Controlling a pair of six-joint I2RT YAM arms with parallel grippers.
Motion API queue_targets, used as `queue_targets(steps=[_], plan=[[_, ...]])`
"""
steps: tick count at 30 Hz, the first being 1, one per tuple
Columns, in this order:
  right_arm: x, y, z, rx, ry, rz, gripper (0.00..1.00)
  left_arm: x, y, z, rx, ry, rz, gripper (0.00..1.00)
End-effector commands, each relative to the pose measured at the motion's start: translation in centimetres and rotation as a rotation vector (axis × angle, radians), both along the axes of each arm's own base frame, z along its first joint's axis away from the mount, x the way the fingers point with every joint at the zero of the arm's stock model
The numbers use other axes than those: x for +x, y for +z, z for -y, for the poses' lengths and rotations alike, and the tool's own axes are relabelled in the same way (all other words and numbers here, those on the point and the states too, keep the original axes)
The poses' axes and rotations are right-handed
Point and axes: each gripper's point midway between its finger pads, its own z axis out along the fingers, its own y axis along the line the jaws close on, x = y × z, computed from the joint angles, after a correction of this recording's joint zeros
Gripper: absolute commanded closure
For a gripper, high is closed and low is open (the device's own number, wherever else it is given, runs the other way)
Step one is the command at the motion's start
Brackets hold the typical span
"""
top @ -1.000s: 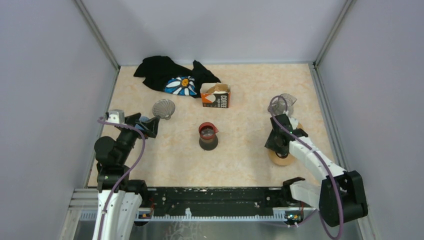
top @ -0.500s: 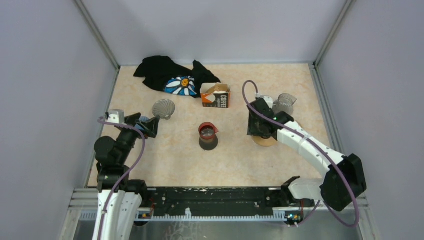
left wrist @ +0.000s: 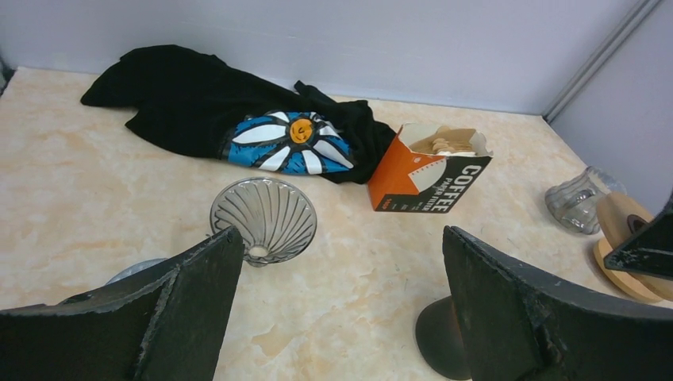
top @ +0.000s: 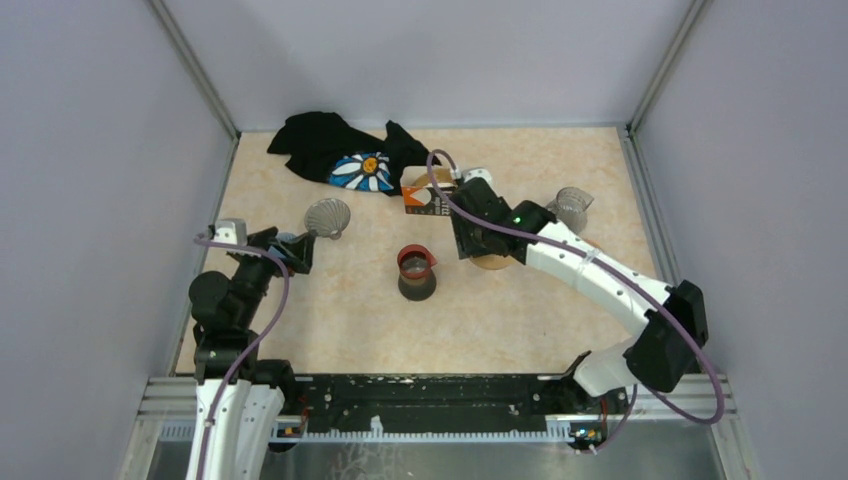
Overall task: Place the coffee filter in the dripper
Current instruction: Place the dripper holder onto the coffee server.
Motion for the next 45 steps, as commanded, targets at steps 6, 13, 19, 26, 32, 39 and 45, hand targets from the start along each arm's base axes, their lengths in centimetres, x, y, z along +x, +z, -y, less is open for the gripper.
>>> queue_targets(steps=[6,13,19,26,32,39,45], plan=[[-0.3,3.8,-5.9,-0.005,0.218,0.082,0.72,0.4,0.7,-2.8,-0.025,0.162,-0.023,0.01],[-1.1,4.5,-9.4,-0.001,0.330,0.098,0.72,0.3,0.4,-4.5,-0.039,0.260,-0.047,0.01],[-1.6,4.3,-12.5,-0.015,0.406,0.099,0.72,0.3,0.2,-5.2,-0.046,0.297,-0.059,0.01],[-1.7,2.5,-14.8,-0.041,0.454,0.065,0.72,0.3,0.1,-5.2,-0.046,0.296,-0.059,0.01],[-2.0,1.3,-16.1,-0.049,0.478,0.038,0.72,0.3,0.2,-5.1,-0.046,0.295,-0.058,0.01],[-2.4,0.2,-16.9,-0.055,0.503,0.011,0.70,0.3,0.2,-5.0,-0.047,0.290,-0.057,0.01],[-2.6,0.0,-17.1,-0.074,0.505,0.006,0.70,0.3,0.2,-5.0,-0.046,0.287,-0.056,0.01]])
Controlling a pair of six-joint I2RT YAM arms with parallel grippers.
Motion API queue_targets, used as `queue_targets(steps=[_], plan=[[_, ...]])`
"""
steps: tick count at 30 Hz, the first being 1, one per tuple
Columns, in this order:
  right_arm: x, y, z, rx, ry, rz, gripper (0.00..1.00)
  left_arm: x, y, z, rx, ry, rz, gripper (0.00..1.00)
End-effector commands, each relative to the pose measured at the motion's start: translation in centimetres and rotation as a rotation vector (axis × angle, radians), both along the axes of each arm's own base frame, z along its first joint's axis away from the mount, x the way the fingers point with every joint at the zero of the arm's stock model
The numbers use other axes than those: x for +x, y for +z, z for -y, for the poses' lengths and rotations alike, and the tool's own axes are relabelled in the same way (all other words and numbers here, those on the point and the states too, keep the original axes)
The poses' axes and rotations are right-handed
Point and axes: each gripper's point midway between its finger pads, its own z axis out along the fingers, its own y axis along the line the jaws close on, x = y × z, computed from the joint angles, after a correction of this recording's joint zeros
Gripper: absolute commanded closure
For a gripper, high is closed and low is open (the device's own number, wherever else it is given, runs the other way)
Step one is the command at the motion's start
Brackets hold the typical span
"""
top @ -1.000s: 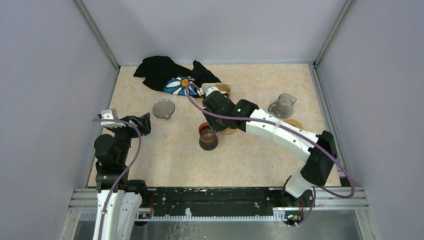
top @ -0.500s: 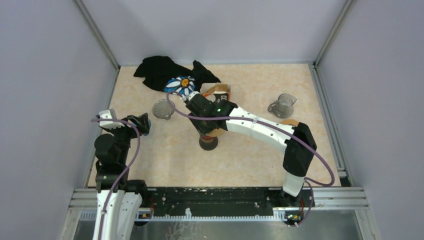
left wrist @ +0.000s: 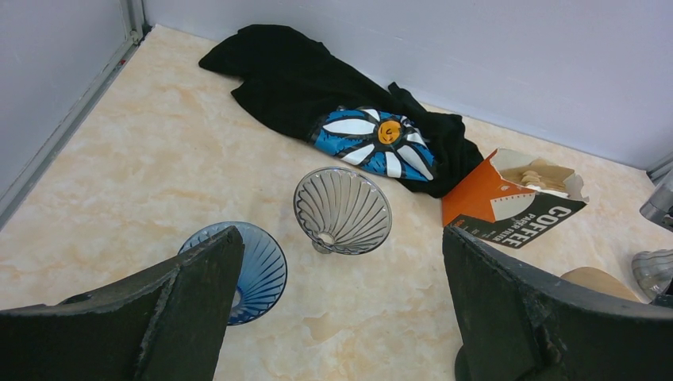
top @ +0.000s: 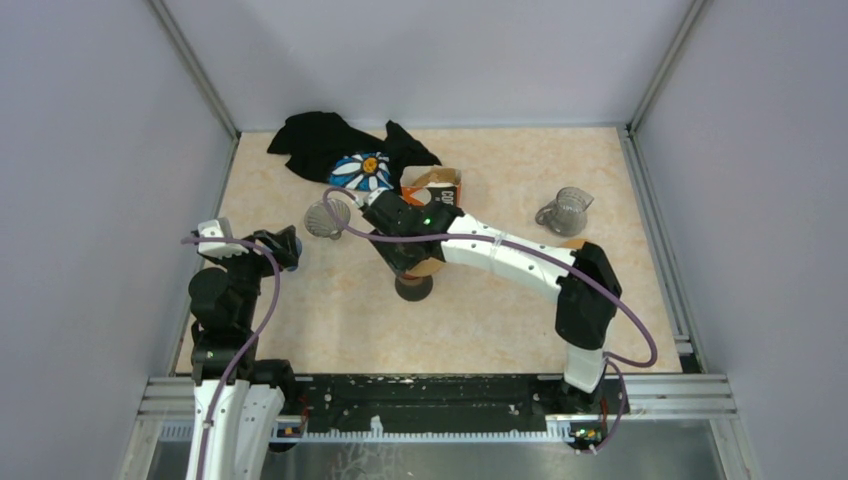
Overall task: Place the coffee filter in the dripper
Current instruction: Place the dripper holder onto the coffee server.
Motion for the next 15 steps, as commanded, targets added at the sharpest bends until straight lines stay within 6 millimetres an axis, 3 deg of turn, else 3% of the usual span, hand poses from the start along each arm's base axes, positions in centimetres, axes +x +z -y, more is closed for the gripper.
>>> queue_targets(steps=[1,9,15], plan=[[-0.2,2.2,-2.0,0.050,0.027,0.041,0.70,-0.1,1.6,-0.1,-0.003,0.003,0.039,0.01],[-0.2,5.0,-2.0,0.078,0.018,0.114,0.70,-0.1,1.6,0.0,-0.003,0.000,0.040,0.01],[-1.0,4.6,-2.6,0.086,0.044,0.084,0.70,-0.1,1.6,0.0,-0.003,-0.002,0.041,0.01]])
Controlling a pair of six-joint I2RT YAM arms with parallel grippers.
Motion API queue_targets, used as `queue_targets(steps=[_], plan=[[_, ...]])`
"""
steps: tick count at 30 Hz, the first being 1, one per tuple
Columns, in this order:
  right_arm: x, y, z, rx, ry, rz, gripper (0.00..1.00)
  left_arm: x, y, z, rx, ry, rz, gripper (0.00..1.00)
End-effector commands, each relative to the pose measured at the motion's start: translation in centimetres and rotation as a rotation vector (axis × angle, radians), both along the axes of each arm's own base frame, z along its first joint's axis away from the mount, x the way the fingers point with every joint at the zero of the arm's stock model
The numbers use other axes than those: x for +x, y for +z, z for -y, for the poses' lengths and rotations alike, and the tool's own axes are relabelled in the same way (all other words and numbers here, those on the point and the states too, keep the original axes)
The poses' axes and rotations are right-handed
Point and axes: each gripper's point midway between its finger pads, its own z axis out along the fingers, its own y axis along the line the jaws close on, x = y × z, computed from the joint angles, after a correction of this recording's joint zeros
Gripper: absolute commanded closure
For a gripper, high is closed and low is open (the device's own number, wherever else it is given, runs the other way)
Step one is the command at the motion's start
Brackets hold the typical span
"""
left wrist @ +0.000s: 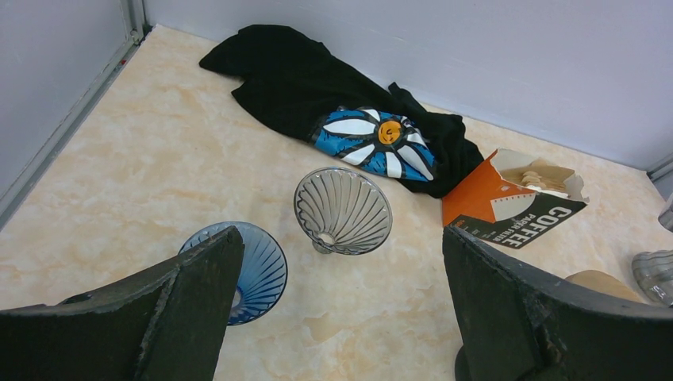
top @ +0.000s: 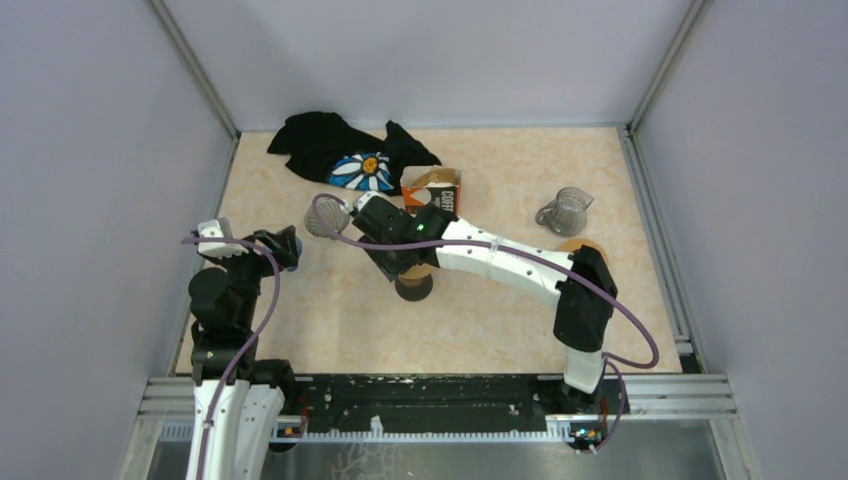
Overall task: Place the coffee filter in the dripper
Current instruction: Place the dripper holder onto the coffee server.
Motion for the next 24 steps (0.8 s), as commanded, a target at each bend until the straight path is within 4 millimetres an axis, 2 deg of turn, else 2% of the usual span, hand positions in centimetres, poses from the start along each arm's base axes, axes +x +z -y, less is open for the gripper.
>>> queue_targets(steps=[1,9,24], plan=[[0.0,3.2,-1.3,0.084,0.017,0.043,0.70,-0.1,1.6,0.0,-0.003,-0.002,0.041,0.01],[-0.6,0.8,-1.5,0.043,0.034,-0.013,0.70,-0.1,1.6,0.0,-0.003,-0.004,0.042,0.01],[0.5,-1.5,-0.9,-0.026,-0.005,0.021,0.66,-0.1,1.6,0.1,-0.001,-0.010,0.042,0.01]])
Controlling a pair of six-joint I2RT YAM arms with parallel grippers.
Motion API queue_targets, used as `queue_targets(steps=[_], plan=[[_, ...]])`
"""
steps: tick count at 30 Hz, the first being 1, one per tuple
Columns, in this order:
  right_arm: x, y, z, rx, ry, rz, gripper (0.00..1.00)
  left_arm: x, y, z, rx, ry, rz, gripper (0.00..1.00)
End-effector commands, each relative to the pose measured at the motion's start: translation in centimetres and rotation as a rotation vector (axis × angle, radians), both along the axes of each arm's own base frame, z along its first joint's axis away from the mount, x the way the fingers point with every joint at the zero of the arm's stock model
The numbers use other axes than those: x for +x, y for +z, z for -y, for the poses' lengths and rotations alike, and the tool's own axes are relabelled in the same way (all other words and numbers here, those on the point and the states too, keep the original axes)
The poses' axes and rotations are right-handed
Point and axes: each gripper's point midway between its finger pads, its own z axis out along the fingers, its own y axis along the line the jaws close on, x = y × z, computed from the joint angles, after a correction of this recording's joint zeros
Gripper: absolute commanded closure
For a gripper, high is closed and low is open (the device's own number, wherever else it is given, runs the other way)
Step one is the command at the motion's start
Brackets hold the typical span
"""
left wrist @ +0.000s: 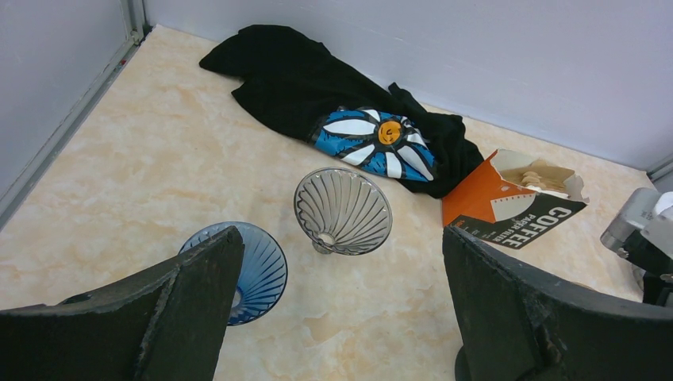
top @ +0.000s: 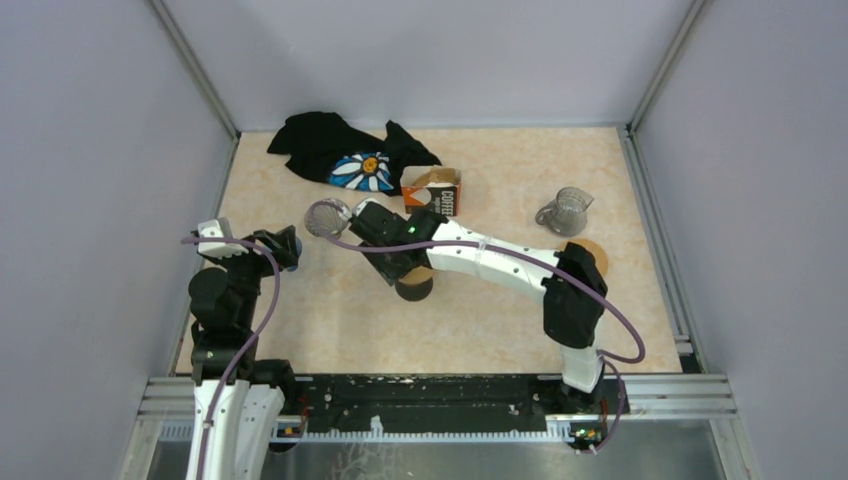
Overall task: Place the coffee filter in the dripper
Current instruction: Place the dripper holder onto the coffee server.
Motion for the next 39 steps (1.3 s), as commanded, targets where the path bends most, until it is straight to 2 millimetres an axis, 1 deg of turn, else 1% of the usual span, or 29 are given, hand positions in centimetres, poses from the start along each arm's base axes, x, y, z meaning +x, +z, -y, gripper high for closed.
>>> queue_targets(steps=[1,5,11,14,20,26,28,34,35,36,39], plan=[[0.7,0.5,-0.8,0.016,-0.010,0.056,0.65,-0.1,1.6,0.1,-0.002,-0.008,0.043,0.01],[0.9,0.1,-0.6,0.002,-0.017,0.060,0.63,-0.1,1.5,0.1,-0.001,-0.009,0.041,0.01],[0.7,0.7,-0.7,0.017,-0.011,0.054,0.53,-0.1,1.5,0.1,-0.002,-0.010,0.041,0.01],[0.6,1.5,-0.7,0.036,-0.010,0.060,0.48,-0.1,1.6,0.1,-0.002,-0.011,0.042,0.01],[0.3,3.1,-0.9,0.082,0.001,0.060,0.40,-0.1,1.5,0.2,-0.002,-0.012,0.040,0.01],[0.1,5.2,-0.8,0.139,0.003,0.082,0.38,0.0,1.4,0.3,-0.002,-0.017,0.038,0.01],[0.2,5.9,-0.2,0.152,-0.007,0.107,0.37,0.0,1.4,0.3,-0.001,-0.020,0.037,0.01],[0.6,7.2,1.7,0.154,-0.040,0.165,0.35,0.2,1.2,0.5,-0.002,-0.032,0.028,0.01],[0.6,8.1,2.2,0.172,-0.050,0.179,0.35,0.2,1.1,0.5,-0.004,-0.031,0.025,0.01],[0.7,8.5,2.8,0.182,-0.059,0.189,0.35,0.2,1.1,0.5,-0.004,-0.032,0.024,0.01],[1.5,9.1,4.5,0.194,-0.104,0.214,0.33,0.3,0.9,0.6,-0.004,-0.037,0.017,0.01]])
